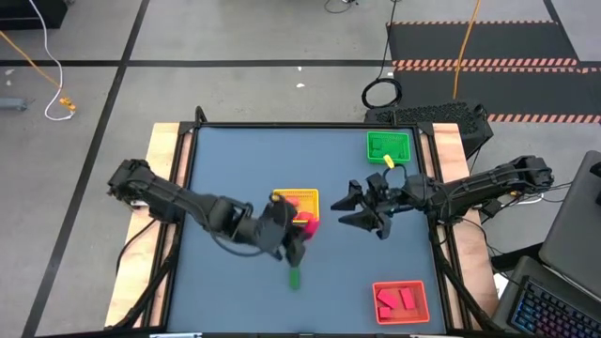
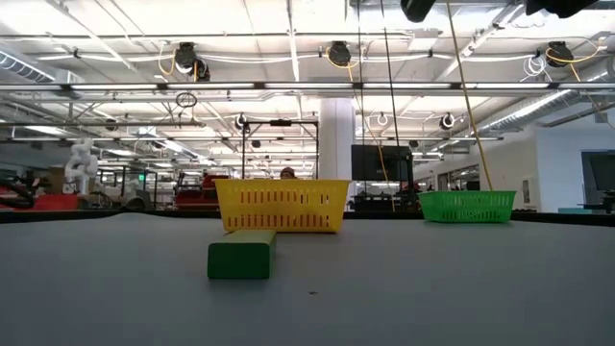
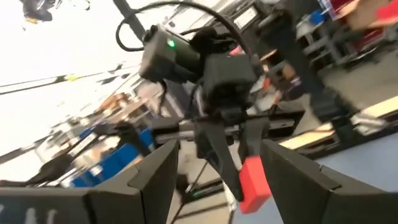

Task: Sort & place blocks by color
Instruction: Put the red block into the orange basket

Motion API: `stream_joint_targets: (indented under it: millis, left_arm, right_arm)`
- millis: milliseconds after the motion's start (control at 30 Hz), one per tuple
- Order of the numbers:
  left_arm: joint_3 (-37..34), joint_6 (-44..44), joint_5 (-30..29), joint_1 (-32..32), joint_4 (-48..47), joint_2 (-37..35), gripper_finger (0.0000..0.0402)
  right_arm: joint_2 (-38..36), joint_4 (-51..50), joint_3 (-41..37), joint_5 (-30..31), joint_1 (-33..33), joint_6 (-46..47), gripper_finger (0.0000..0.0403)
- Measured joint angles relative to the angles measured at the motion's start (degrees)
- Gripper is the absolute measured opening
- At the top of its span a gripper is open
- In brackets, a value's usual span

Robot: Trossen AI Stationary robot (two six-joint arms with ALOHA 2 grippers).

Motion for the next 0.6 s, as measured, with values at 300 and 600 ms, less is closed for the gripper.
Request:
stream_joint_targets:
  millis: [300,600]
  left_arm:
    - [-0.09,8.9,-0.55,6.21,7.89,0.64,0.0057]
    - [-0.11,13.46,0.43,8.94,13.98,0.59,0.0057]
  right_arm:
    - [0.0,0.86,0.0,5.51,-0.04,-0.77,0.0221]
    - [-0.07,-0.35,0.05,10.98,-0.42,-2.74,0.0221]
